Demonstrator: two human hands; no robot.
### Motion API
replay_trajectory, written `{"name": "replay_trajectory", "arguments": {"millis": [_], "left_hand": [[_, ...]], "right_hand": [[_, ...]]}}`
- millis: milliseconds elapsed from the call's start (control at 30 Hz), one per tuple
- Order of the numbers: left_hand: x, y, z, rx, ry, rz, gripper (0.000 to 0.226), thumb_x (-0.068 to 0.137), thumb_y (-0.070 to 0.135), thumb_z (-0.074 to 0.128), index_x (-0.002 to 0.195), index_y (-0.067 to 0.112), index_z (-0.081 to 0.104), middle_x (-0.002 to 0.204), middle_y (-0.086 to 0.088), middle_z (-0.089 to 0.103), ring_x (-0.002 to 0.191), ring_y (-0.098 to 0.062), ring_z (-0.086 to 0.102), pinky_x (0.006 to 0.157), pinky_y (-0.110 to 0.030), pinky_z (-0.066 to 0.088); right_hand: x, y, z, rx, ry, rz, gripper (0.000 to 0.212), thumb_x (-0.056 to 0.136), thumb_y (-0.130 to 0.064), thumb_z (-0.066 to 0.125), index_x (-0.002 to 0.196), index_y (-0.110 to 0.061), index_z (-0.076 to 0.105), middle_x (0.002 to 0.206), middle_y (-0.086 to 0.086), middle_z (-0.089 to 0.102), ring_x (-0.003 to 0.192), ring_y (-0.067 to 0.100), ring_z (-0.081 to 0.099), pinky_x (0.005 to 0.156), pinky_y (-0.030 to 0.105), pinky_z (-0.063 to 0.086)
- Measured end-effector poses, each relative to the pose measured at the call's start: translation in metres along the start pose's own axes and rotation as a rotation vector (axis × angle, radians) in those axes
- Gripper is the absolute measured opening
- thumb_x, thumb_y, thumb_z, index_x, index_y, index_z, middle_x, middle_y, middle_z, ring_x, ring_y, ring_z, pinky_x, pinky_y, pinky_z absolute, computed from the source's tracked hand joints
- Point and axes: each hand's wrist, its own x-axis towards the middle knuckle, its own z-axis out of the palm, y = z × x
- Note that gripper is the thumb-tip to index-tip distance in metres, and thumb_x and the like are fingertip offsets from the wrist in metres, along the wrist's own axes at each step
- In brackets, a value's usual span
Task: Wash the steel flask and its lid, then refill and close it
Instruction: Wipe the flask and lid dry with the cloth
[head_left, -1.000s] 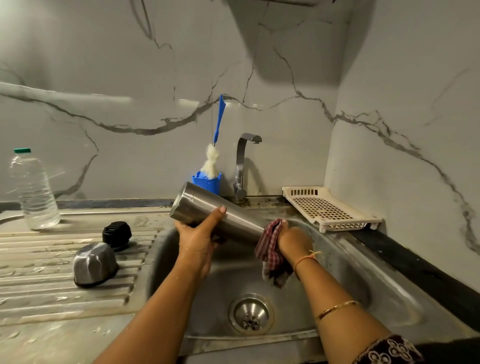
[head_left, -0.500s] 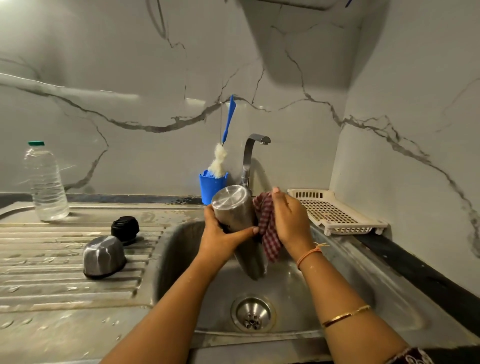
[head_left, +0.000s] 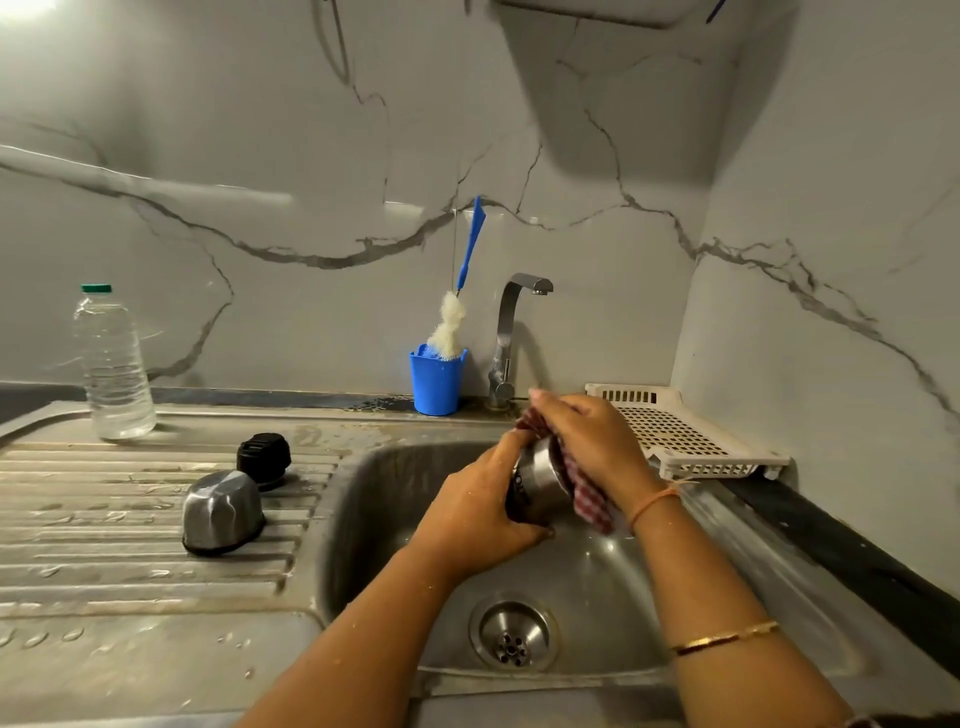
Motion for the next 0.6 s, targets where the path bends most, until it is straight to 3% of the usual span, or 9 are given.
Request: {"name": "replay_trajectory", "arguments": {"millis": [133, 200, 267, 367, 400, 467, 533, 600], "left_hand": [[0.001, 0.006, -0.001, -0.121, 0.034, 0.002, 0.086, 0.064, 0.038, 0.083, 0.128, 0.053, 0.028, 0.118, 0.026, 0.050, 0.108, -0.001, 0.054, 0.090, -0.008, 0.041], [0.005, 0.014, -0.001, -0.297, 0.098, -0.034, 0.085, 0.062, 0.038, 0.085, 0.123, 0.057, 0.029, 0.118, 0.027, 0.051, 0.111, 0.000, 0.053, 0.093, -0.012, 0.042], [0.010, 0.021, -0.002, -0.477, 0.164, -0.063, 0.084, 0.062, 0.030, 0.087, 0.121, 0.055, 0.033, 0.118, 0.024, 0.055, 0.112, 0.000, 0.055, 0.096, -0.020, 0.047], [0.013, 0.031, -0.006, -0.605, 0.224, -0.081, 0.082, 0.063, 0.021, 0.086, 0.122, 0.047, 0.036, 0.120, 0.017, 0.056, 0.112, -0.006, 0.057, 0.099, -0.032, 0.049], [0.014, 0.033, -0.009, -0.620, 0.238, -0.090, 0.081, 0.064, 0.019, 0.086, 0.120, 0.047, 0.036, 0.119, 0.017, 0.055, 0.111, -0.007, 0.056, 0.100, -0.035, 0.048], [0.016, 0.038, -0.014, -0.663, 0.294, -0.118, 0.078, 0.065, 0.017, 0.083, 0.115, 0.051, 0.035, 0.114, 0.019, 0.051, 0.109, -0.008, 0.055, 0.099, -0.037, 0.048], [0.018, 0.041, -0.021, -0.766, 0.373, -0.140, 0.075, 0.066, 0.013, 0.081, 0.114, 0.049, 0.035, 0.110, 0.019, 0.050, 0.104, -0.007, 0.056, 0.096, -0.037, 0.049], [0.019, 0.041, -0.028, -0.860, 0.436, -0.156, 0.073, 0.066, 0.014, 0.079, 0.114, 0.048, 0.036, 0.109, 0.018, 0.049, 0.100, -0.003, 0.054, 0.094, -0.036, 0.050]], "right_hand": [[-0.007, 0.020, -0.012, 0.638, -0.095, 0.303, 0.041, 0.092, -0.048, 0.048, 0.088, -0.014, 0.069, 0.097, 0.013, 0.071, 0.094, 0.029, 0.064, 0.088, 0.039, 0.049], [-0.010, 0.025, -0.008, 0.864, -0.100, 0.380, 0.045, 0.097, -0.047, 0.033, 0.104, -0.013, 0.061, 0.110, 0.011, 0.063, 0.106, 0.027, 0.053, 0.097, 0.037, 0.039], [-0.012, 0.025, -0.003, 0.926, -0.116, 0.431, 0.046, 0.100, -0.041, 0.024, 0.122, -0.011, 0.051, 0.110, 0.009, 0.060, 0.109, 0.029, 0.051, 0.097, 0.037, 0.037], [-0.007, 0.035, 0.003, 0.822, -0.034, 0.573, 0.049, 0.104, -0.029, 0.021, 0.140, 0.001, 0.038, 0.140, 0.028, 0.042, 0.131, 0.044, 0.037, 0.107, 0.048, 0.030], [-0.007, 0.040, 0.004, 0.786, -0.032, 0.630, 0.051, 0.104, -0.029, 0.021, 0.139, 0.004, 0.038, 0.143, 0.030, 0.038, 0.133, 0.045, 0.033, 0.108, 0.050, 0.028], [-0.009, 0.048, 0.007, 0.738, -0.149, 0.712, 0.053, 0.102, -0.039, 0.024, 0.125, 0.001, 0.050, 0.130, 0.030, 0.050, 0.124, 0.046, 0.042, 0.103, 0.052, 0.032], [-0.012, 0.051, 0.009, 0.865, -0.313, 0.805, 0.055, 0.093, -0.055, 0.033, 0.103, -0.006, 0.057, 0.110, 0.022, 0.057, 0.106, 0.041, 0.050, 0.097, 0.054, 0.036], [-0.008, 0.056, 0.010, 1.011, -0.313, 0.793, 0.054, 0.089, -0.058, 0.041, 0.102, -0.008, 0.058, 0.112, 0.022, 0.055, 0.103, 0.041, 0.052, 0.089, 0.056, 0.047]]}}
